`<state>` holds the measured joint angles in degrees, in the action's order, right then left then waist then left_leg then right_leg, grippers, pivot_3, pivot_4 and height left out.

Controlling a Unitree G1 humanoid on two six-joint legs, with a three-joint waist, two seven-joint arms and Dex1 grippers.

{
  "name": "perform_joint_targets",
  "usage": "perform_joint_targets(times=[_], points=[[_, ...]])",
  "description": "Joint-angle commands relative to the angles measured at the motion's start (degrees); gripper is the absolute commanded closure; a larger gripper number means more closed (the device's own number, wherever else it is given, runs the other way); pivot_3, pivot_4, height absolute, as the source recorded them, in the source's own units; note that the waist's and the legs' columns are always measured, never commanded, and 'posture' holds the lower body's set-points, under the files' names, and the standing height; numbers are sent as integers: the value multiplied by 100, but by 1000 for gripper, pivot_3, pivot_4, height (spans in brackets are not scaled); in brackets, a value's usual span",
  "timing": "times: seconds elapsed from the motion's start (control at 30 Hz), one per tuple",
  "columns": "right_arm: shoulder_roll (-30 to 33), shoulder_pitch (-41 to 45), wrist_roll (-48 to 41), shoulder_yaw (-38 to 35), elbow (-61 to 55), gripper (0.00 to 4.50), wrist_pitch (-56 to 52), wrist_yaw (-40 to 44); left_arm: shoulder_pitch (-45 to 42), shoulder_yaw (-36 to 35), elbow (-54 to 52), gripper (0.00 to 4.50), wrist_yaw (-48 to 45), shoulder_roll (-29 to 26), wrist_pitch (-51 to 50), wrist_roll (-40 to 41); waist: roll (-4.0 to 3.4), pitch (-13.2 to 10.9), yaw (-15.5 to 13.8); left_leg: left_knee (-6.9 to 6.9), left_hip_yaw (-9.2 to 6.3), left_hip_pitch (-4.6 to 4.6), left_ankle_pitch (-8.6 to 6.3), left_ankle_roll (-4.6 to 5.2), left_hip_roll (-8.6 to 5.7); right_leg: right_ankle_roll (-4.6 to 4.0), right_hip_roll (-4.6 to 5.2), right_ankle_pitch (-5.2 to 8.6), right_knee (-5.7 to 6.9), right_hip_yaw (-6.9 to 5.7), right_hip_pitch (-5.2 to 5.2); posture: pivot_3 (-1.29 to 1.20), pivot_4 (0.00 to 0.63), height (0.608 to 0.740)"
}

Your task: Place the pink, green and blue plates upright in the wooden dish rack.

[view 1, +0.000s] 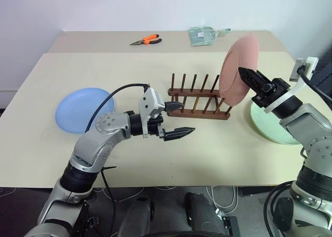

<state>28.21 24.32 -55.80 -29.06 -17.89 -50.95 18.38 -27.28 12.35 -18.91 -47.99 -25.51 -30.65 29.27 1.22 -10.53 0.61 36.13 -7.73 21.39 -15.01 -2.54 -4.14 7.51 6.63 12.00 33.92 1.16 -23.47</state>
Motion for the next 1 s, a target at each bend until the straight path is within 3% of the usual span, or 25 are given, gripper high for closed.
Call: perform_joint_targets(times=[0.03,0.1,0.23,0.3,0.33,0.53,0.73,0.83,1.0], points=[[187,151,448,-34,-45,1887,571,-133,38,12,-242,240,-22,28,61,-18,-1,0,-1,0,0,0,0,0,0,0,0,0,0,0,0,0,150,740],[301,216,676,-163,0,931,884,-179,57,23,-232,240,-39,22,67,-30,-2,-1,-1,0,1,1,0,0,0,1,0,0,0,0,0,0,150,740],[574,136,646,-747,275,931,1147,-284,58,62,-130,240,-91,37,130,-113,0,-1,-25,2,0,2,0,0,-1,2,1,1,-2,0,2,0,150,740],[807,-189,854,-937,435,504,1181,-265,46,86,-66,240,-114,65,169,-164,0,0,-59,3,0,3,-1,2,-2,2,1,1,-6,0,5,0,150,740],[982,-511,1140,-869,438,86,1237,-162,40,101,-33,240,-137,75,193,-197,1,1,-78,3,0,3,-2,3,-2,1,1,1,-9,0,7,0,150,740],[1929,-2732,3211,734,-15,33,2011,602,-14,201,178,240,-336,135,333,-358,-12,7,-107,3,13,-1,-5,8,-2,6,4,6,-12,4,8,0,150,740],[2011,-2928,4642,1706,636,33,2398,259,-87,247,312,240,-414,225,411,-455,-20,6,-19,14,25,-2,-5,8,1,18,4,13,-12,12,9,0,150,740],[1925,-2788,5035,1851,1063,818,2556,117,-85,225,335,240,-451,220,431,-490,-17,7,-15,12,24,-3,-5,8,0,17,5,13,-14,12,10,0,150,740],[1779,-2586,5171,1775,1344,3412,2691,130,-10,164,272,240,-439,167,407,-517,-16,7,-68,14,17,0,-5,8,-2,13,5,10,-20,12,14,0,150,740]])
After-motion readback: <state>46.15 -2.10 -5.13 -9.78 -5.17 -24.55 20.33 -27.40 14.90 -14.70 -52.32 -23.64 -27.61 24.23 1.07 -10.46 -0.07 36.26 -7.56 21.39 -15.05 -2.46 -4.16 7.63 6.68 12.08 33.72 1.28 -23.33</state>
